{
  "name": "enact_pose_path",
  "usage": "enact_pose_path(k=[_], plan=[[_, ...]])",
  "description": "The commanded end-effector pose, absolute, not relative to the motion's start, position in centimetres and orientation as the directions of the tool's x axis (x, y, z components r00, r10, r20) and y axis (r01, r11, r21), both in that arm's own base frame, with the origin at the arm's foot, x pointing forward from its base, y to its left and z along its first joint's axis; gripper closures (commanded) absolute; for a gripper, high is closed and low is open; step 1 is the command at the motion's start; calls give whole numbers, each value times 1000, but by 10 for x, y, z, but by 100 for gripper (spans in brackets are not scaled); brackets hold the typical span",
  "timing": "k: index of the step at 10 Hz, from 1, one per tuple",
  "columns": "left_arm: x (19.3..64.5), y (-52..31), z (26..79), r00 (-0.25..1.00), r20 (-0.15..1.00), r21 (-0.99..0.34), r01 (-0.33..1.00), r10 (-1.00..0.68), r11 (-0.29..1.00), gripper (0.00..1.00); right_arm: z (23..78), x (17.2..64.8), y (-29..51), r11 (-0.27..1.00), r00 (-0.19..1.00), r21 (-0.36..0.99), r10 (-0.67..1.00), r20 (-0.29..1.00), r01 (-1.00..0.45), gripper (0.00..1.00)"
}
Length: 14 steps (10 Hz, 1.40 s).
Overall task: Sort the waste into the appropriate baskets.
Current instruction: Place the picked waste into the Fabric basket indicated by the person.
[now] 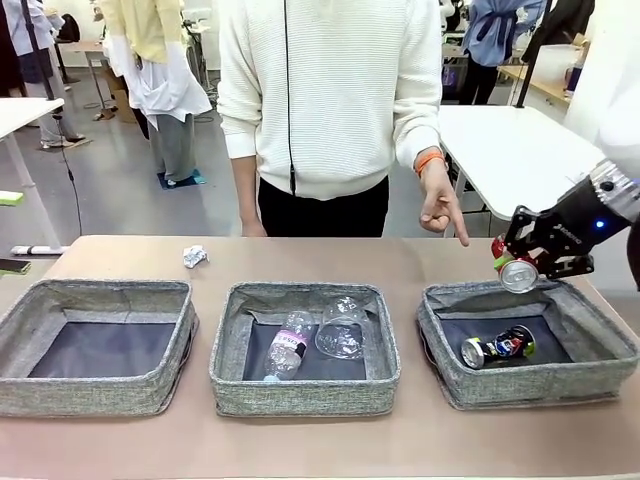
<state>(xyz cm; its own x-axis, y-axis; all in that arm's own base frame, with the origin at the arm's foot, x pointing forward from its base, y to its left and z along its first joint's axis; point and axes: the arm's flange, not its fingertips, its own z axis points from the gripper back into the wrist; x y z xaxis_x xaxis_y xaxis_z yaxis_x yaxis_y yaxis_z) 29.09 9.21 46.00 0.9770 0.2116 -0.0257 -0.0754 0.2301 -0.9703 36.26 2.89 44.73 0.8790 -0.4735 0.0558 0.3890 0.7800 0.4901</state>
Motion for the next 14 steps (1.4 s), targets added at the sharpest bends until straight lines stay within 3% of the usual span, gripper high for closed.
enact_pose_path(k=[1,2,3,4,5,6,7,12,13,14], plan=[[291,92,461,977,-6,-973,-55,213,222,0,408,304,34,773,867,485,-495,55,410,71],[291,92,461,977,-6,-973,-55,213,222,0,409,305,36,776,873,486,-485,53,402,71],[291,92,461,977,-6,-973,-55,213,222,0,410,306,38,791,882,475,-467,60,387,16],[291,92,461,977,-6,-973,-55,213,222,0,411,307,39,794,883,471,-465,63,384,16],[291,92,461,977,-6,-973,-55,213,222,0,413,308,39,794,881,470,-468,68,385,0],[291,92,461,977,-6,-973,-55,213,222,0,413,308,39,798,881,462,-468,71,387,12],[291,92,461,977,-6,-973,-55,213,222,0,414,308,38,796,879,464,-471,72,389,0],[291,92,461,977,-6,-973,-55,213,222,0,423,311,47,791,915,529,-399,62,309,0],[291,92,461,977,-6,-973,-55,213,222,0,431,314,57,752,968,631,-250,1,193,0],[291,92,461,977,-6,-973,-55,213,222,0,446,313,69,433,993,901,116,-25,-28,0]])
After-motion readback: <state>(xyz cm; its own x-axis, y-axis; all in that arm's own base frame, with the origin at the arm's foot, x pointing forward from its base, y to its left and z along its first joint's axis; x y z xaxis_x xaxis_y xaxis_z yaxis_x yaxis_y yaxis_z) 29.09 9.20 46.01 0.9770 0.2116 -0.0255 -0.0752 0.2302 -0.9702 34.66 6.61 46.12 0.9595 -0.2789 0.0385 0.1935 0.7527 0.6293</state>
